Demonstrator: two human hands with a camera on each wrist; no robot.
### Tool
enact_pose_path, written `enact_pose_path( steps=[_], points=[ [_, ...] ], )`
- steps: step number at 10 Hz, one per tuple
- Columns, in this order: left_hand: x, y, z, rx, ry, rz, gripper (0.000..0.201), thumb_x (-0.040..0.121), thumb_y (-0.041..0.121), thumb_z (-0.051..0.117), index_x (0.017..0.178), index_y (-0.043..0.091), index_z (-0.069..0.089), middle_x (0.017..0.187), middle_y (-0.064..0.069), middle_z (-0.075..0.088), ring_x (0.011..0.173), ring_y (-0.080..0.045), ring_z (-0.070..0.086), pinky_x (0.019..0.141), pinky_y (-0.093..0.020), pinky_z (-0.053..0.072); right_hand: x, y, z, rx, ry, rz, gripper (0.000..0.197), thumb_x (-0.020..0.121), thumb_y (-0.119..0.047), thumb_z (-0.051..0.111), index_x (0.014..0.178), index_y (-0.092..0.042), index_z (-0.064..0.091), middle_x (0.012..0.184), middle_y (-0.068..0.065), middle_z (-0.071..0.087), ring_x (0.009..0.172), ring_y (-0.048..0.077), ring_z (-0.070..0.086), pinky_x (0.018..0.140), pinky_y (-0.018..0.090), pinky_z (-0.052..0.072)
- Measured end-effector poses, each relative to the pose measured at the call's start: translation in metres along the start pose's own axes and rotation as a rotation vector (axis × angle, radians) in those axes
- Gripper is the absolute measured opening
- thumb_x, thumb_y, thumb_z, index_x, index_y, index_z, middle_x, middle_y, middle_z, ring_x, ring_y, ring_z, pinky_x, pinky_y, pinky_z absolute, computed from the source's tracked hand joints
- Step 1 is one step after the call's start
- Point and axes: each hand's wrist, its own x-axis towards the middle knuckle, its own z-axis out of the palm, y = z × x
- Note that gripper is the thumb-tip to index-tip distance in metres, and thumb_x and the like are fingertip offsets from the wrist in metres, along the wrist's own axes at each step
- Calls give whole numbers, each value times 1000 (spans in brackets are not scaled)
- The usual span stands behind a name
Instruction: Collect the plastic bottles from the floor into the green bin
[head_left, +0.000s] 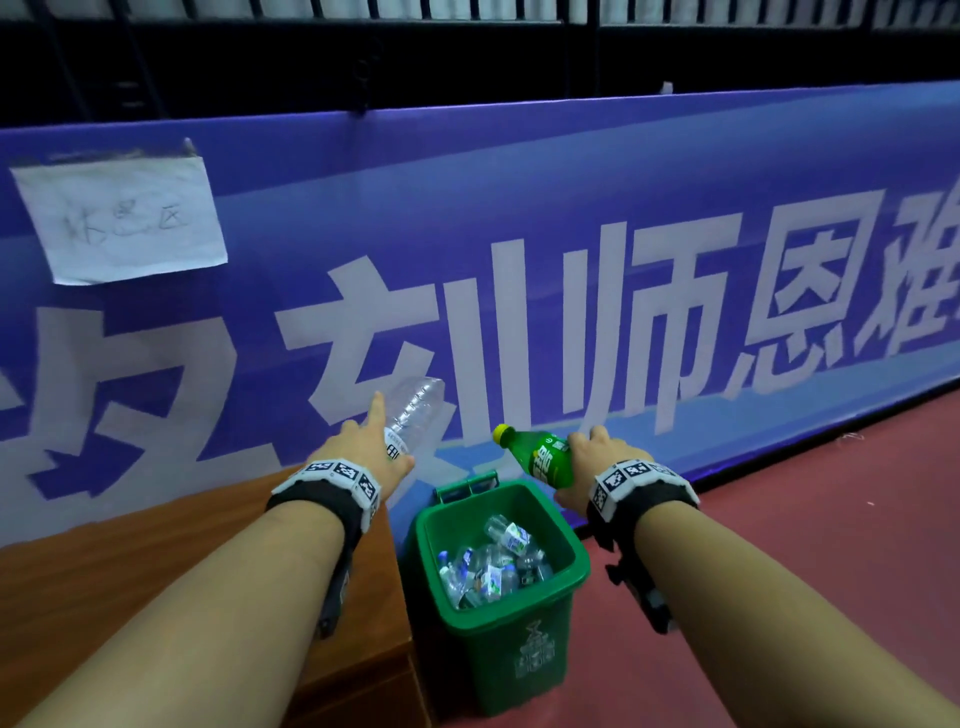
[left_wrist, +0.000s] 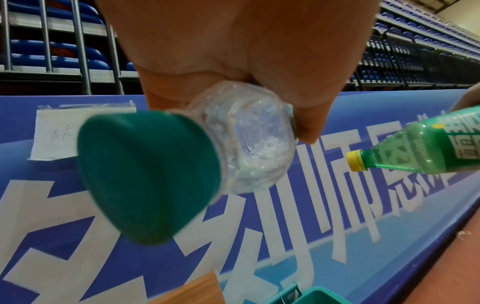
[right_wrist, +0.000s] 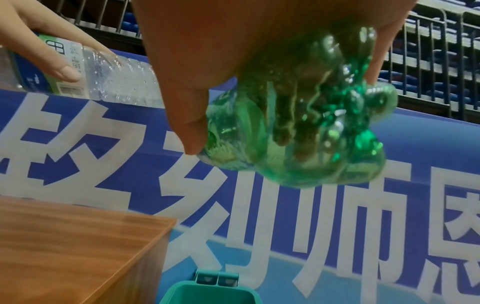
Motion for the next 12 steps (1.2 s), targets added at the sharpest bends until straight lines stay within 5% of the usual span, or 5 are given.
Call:
enact_pose_path(
  steps=[4, 6, 9, 10, 12],
  points=[
    [170, 29, 91, -148, -104, -208, 90, 88, 49, 60, 149, 11, 8, 134, -19, 47, 109, -32, 59, 80, -36, 53, 197, -7, 60, -37, -108, -78, 54, 87, -52, 58, 128, -20, 43, 119, 6, 54, 107, 30, 58, 79, 41, 47],
    [262, 34, 145, -231, -203, -214, 109, 80, 34, 73, 151, 11, -7, 128, -21, 48, 89, -26, 61, 73, -32, 47, 274, -14, 86, -72, -204, -45, 59, 85, -57, 57, 130, -22, 43, 120, 6, 57, 106, 29, 60, 80, 40, 49],
    [347, 83, 197, -118, -369, -114, 98, 80, 46, 71, 151, 21, 9, 132, -21, 47, 113, -37, 56, 91, -40, 52, 368, 1, 108, -13, -298, -105, 68, 92, -64, 46, 142, -19, 40, 132, 8, 60, 118, 31, 57, 96, 44, 43],
    [361, 94, 199, -119, -391, -181, 120, 76, 62, 69, 153, 30, -17, 154, -25, 23, 130, -41, 44, 103, -45, 44, 402, 5, 114, 45, -335, -199, 80, 96, -68, 33, 158, -27, 4, 166, 3, 7, 149, 32, 17, 119, 55, 11],
    [355, 98, 175, -162, -259, -406, 125, 70, 75, 65, 137, 49, -37, 160, -15, -19, 146, -45, 8, 112, -60, 27, 465, 0, 113, 117, -171, -423, 84, 95, -68, 32, 156, -31, -12, 162, 3, -26, 152, 29, -4, 119, 52, 14]
  ],
)
